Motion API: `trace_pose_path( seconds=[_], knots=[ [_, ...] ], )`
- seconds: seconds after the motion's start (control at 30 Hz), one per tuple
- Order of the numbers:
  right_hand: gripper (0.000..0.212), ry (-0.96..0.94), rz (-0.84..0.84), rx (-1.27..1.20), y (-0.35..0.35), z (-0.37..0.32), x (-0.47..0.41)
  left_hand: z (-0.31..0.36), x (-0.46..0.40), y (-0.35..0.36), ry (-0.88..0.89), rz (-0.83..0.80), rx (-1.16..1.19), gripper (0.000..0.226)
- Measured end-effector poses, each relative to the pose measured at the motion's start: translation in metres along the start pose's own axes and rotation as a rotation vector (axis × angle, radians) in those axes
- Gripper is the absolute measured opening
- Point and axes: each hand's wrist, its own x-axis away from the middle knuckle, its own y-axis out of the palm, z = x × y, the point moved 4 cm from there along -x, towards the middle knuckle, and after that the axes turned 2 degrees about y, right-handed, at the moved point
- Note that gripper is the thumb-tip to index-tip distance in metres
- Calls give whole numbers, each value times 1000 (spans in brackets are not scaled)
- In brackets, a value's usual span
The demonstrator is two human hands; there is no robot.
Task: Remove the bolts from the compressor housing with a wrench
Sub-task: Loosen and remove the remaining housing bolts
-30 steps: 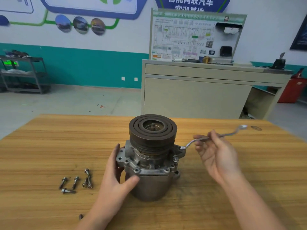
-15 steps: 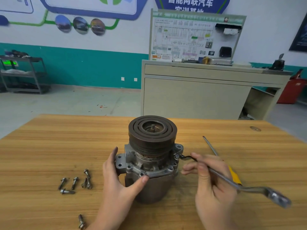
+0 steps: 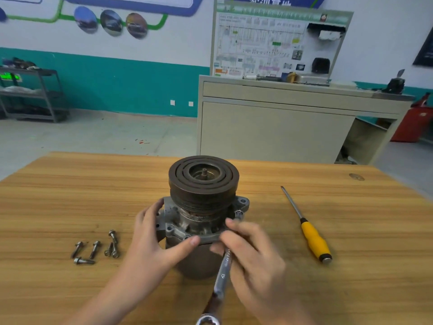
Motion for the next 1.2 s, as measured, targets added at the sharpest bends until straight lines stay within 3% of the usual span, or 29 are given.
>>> trace_pose_path(
  seconds=[0.1,0.2,0.27,0.43,0.5,0.6,0.7,0.87,1.07,1.2],
  knots=[
    [12,99,156,-154,-6,8,-1,6,0,-2,-41,-58,-12,110],
    [16,538,461,-672,-12,30,-5,6,-2,-8,-74,-103,-19,107],
    [13,837,585,-838,-12,51,-5,3,-2,-7,-65,-125,-6,99],
    [19,1351,340,-1185,3,100,-22,6,5,7,54,-61,36,73],
    [25,1409,299,-1272,5,104,-25,6,6,11,70,0,44,60],
    [23,1216,430,-1282,-8,101,-27,5,6,15,88,100,50,65],
    [17,970,474,-1068,-22,86,-21,2,7,20,67,201,38,83],
    [22,682,396,-820,-23,51,-13,0,9,19,39,217,75,79],
    [14,330,179,-455,-19,24,-13,-2,11,20,36,222,101,79],
    [23,263,192,-244,-5,11,-3,-2,10,20,41,230,98,76]
  ],
)
